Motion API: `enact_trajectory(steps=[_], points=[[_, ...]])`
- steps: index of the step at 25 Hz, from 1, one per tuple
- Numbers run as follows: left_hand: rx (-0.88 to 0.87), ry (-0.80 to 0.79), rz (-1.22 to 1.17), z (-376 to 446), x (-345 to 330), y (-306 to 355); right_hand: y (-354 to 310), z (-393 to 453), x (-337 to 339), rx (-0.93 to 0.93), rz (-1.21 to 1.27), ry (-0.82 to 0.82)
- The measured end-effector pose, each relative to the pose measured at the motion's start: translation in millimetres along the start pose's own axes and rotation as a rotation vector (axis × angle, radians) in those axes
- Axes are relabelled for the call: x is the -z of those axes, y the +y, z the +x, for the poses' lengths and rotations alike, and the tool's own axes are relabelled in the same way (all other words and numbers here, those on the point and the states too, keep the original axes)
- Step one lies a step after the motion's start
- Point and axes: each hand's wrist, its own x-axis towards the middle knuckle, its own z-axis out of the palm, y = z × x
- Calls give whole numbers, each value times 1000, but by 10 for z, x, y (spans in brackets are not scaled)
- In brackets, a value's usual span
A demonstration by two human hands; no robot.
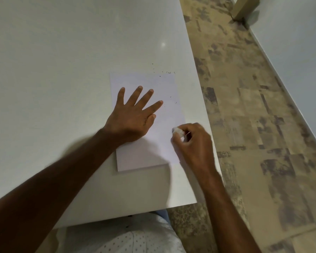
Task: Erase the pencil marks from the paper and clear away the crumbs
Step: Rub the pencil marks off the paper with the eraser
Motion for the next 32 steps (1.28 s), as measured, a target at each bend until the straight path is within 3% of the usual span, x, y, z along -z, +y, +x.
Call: enact_trajectory(steps=[2,5,6,9,11,15,20,24,29,32], points=[[8,2,3,-4,8,7,-10,11,32,-4,4,14],[3,7,-6,-2,4,12,-218,-511,-235,145,9,-258],[3,6,-5,5,0,8,-192,-517,-264,161,12,-265],[3,-1,-2,5,7,-1,-29,-59,-29,-2,-45,-29],[3,-1,4,-1,11,6,-29,19,67,6,-60,44],[7,8,8,3,-24,8,-307,-551,-346,240,29,-257],[3,-2,10,6,-3,14,-128,72,-60,39,-19,23],[2,15,8,9,-32,-5,-390,-543,-435,233,44,-259],[-22,50,33,-4,-34,-8,-222,44,-235,50,-24,24],[-19,66,45,-12,-39,-5,-457,-472,-461,197,19,-199]])
